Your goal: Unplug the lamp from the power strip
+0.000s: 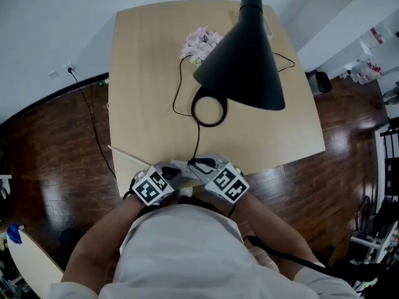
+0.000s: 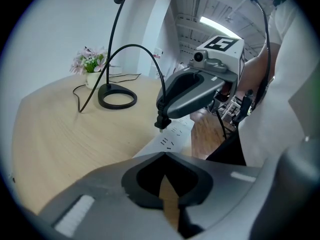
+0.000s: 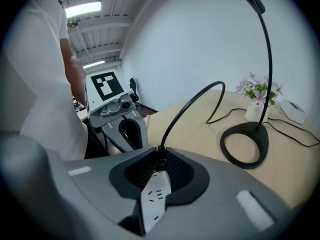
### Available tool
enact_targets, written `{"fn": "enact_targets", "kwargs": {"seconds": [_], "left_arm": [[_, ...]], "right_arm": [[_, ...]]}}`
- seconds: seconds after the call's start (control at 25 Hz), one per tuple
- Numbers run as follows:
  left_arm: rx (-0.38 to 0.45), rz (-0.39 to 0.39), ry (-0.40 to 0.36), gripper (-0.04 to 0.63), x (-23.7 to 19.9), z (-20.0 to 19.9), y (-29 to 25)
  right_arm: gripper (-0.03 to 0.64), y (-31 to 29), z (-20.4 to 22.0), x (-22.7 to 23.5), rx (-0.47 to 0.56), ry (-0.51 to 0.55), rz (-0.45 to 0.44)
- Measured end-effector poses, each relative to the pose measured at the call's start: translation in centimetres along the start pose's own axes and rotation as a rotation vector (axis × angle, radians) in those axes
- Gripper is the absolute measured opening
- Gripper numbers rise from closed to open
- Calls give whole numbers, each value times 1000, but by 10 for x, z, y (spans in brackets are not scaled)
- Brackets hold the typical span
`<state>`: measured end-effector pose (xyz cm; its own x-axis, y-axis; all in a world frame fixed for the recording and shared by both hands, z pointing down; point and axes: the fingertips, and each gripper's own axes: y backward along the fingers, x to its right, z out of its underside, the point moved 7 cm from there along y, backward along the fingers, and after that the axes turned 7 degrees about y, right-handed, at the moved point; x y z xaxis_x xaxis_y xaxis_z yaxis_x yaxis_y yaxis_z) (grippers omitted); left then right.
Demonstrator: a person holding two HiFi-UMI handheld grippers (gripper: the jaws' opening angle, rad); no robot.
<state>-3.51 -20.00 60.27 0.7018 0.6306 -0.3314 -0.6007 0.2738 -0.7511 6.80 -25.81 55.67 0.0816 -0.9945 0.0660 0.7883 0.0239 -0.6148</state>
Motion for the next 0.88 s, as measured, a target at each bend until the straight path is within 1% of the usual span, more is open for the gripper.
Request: {"fn": "enact_targets", "kwargs": {"seconds": [0.12, 0.2, 0.44, 0.6, 0.88], "left_arm": [[-1, -4, 2, 3, 0, 0, 0], [-6, -6, 2, 4, 2, 0, 0], [-16, -10, 6, 5, 2, -1, -1], [-19, -12, 16, 5, 1, 0, -1], [-9, -17, 31, 5, 0, -1, 0]], "right_arm": [[61, 4, 12, 16, -27, -18, 40], [62, 7, 20, 25, -43, -48, 53], [63, 4, 46, 46, -76, -167, 46], [63, 0, 55, 53, -83, -236, 40], [64, 0, 59, 54, -77, -265, 54]]}}
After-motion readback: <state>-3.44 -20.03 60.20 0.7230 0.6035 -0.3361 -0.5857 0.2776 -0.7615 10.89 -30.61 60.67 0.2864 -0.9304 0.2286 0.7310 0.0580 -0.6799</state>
